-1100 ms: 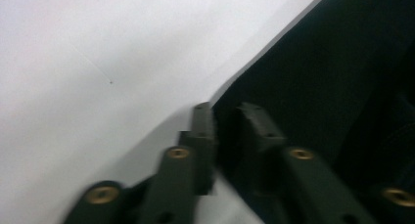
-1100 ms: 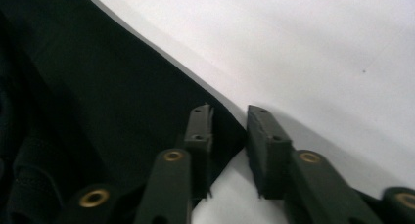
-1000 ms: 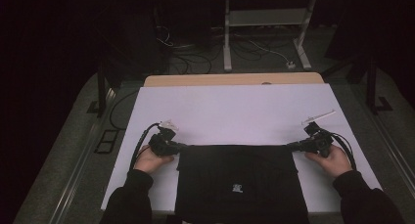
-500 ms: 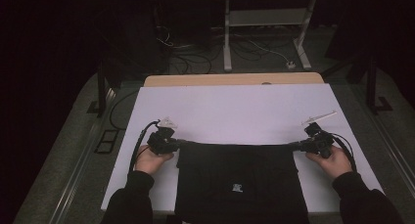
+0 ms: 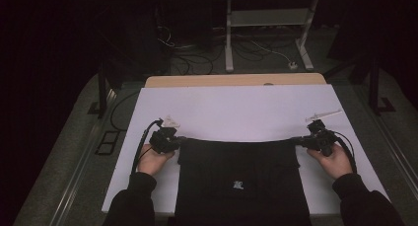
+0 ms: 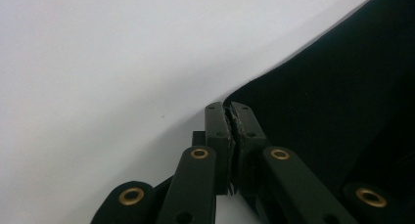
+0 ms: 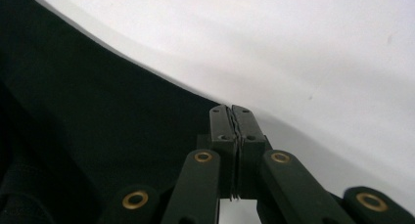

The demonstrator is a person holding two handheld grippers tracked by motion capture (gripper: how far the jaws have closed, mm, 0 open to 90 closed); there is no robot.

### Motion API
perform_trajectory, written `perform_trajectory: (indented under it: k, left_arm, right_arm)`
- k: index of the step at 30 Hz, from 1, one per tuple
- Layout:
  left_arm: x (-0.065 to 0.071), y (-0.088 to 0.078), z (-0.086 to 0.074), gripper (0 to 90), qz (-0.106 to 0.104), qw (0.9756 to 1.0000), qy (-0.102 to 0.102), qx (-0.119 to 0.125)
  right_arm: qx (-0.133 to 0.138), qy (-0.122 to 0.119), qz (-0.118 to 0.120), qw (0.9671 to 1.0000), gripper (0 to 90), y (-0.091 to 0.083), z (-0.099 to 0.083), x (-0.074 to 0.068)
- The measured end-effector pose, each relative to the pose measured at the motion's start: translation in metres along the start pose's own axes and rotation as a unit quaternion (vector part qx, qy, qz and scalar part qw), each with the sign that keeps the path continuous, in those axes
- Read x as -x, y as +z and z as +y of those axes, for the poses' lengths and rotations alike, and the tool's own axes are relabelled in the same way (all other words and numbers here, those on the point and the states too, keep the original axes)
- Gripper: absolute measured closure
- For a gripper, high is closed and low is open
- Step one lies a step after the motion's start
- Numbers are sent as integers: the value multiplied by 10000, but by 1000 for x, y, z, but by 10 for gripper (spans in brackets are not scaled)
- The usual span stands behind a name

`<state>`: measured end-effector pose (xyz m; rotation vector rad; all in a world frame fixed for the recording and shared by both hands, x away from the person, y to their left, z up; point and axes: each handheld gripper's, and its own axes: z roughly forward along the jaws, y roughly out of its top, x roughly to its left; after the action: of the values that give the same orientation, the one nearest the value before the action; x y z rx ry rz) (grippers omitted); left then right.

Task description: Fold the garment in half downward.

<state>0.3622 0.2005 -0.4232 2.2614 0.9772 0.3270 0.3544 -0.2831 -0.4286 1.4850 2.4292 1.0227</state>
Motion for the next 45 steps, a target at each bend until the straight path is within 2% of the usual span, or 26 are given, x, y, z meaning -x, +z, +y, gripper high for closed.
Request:
perform_trajectory:
  k: [6,10,20,24,30,35,38,42,45]
  left_arm:
    - [-4,1,2,859,76,9999,-82,89]
    - [-6,3,4,859,94,9999,-48,5]
    - [-14,9,19,859,154,9998,68,-117]
    - [-17,9,24,859,114,9998,2,-157]
    - [-21,9,33,859,162,9996,65,-216]
    - [-27,12,41,859,162,9997,-42,-176]
    - [-30,15,45,858,166,9996,11,-225]
    - [-34,15,53,858,209,9996,-27,-198]
    - [-35,16,59,858,242,9995,21,-194]
  right_arm:
    - [101,6,-55,9999,873,1,8,4]
    - [129,26,-30,9999,873,0,11,6]
    - [131,33,-5,9999,873,0,24,12]
    - [96,30,7,9999,873,1,29,15]
    - [146,61,-8,9999,873,1,38,18]
    - [132,25,-94,9999,873,1,48,21]
    - [124,63,-127,9998,872,1,53,24]
    - [152,86,-167,9997,873,2,57,27]
    - [169,192,-182,9995,873,4,58,30]
